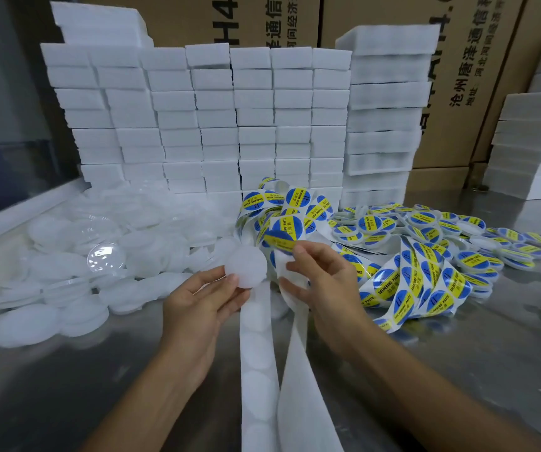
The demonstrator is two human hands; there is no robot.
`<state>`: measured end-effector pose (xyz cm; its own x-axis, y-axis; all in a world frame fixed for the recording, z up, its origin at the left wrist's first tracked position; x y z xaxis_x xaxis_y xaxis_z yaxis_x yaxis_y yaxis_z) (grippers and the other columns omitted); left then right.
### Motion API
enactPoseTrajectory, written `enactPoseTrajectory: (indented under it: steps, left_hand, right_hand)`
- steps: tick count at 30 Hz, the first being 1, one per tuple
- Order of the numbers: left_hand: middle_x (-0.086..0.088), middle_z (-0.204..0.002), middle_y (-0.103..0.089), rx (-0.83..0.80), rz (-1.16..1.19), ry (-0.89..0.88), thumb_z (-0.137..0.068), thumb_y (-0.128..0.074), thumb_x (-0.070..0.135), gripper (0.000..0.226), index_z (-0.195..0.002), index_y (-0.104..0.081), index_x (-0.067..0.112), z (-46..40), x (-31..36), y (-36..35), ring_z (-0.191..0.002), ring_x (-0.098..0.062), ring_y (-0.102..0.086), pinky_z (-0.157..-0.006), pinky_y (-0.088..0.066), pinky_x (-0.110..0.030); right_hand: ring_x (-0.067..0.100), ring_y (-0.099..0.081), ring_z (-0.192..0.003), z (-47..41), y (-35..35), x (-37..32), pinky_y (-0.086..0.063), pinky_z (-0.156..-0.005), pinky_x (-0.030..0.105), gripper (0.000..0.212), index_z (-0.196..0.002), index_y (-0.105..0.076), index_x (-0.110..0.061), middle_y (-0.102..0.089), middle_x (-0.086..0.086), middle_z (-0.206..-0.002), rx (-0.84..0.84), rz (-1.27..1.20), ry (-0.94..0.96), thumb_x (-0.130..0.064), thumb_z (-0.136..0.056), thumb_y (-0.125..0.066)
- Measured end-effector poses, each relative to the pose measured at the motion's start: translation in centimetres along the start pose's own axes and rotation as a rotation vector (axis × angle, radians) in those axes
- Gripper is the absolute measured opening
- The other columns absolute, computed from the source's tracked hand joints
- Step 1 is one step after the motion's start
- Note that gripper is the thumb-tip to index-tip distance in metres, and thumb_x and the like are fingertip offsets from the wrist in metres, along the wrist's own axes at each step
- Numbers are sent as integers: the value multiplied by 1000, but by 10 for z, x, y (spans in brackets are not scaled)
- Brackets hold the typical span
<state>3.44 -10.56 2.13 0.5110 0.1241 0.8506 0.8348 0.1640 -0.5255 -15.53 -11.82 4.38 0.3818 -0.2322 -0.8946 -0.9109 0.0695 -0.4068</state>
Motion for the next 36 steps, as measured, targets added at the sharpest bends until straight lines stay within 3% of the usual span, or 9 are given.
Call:
enactPoseTrajectory:
  steps: [3, 6, 9, 13, 21, 36]
  left_hand:
    - [-15, -86, -76, 21, 36, 21, -80, -67, -5, 12, -90, -68, 1, -2, -2, 4, -74, -23, -74, -66, -60, -28]
    - [-13, -86, -76, 2, 63, 18, -72, -71, -1, 17, -89, -70, 1, -2, -3, 2, -74, -21, -74, -63, -58, -25]
    - [-14, -87, -76, -7, 46, 9, -62, -74, 5, 35, -96, -69, -2, -2, -2, 0, -75, -22, -74, -65, -59, -26]
    - [-18, -92, -75, -31, 19, 24, -60, -76, 7, 42, -100, -68, -3, -1, -2, -2, -79, -25, -73, -67, -60, -27]
    - [-16, -89, -75, -58, 0, 22, -60, -75, 8, 35, -94, -71, 0, 1, -3, -5, -79, -23, -74, -64, -58, -24]
    - [-16, -83, -75, 2, -24, -28, -55, -79, 10, 33, -86, -73, 3, 0, 1, -1, -71, -23, -73, -60, -57, -23]
  right_hand:
    - [5, -68, -67, -3, 6, 2, -61, -83, 43, 6, -91, -75, -10, -72, -1, -75, 33, -48, -61, -14, -87, -71]
    - [6, -67, -67, -1, -1, 2, -59, -88, 42, 6, -83, -77, -15, -73, 1, -74, -43, 15, -59, -11, -85, -73]
    - [11, -69, -73, 2, -8, 3, -59, -83, 35, 12, -76, -79, -20, -76, 5, -79, -108, 115, -24, -11, -83, -75]
    - [15, -73, -82, 4, -11, 3, -57, -73, 21, 6, -82, -79, -21, -78, 4, -87, -146, 191, 28, -15, -82, -76]
    - [23, -74, -90, 4, -13, 2, -59, -77, 23, 7, -87, -78, -21, -78, 1, -91, -178, 226, 48, -16, -82, -76]
    - [18, -74, -87, 4, -11, 3, -60, -77, 26, 8, -89, -77, -19, -78, -1, -89, -177, 297, 81, -15, -83, -75]
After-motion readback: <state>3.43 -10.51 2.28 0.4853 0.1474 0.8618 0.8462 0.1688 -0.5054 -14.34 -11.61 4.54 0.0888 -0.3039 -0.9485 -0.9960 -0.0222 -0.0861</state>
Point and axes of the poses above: each hand's wrist, its own z-axis away from the middle knuckle, its own y-axis out of the back of the hand, x = y × z, the point moved 8 cm from there along -z, towards the middle knuckle
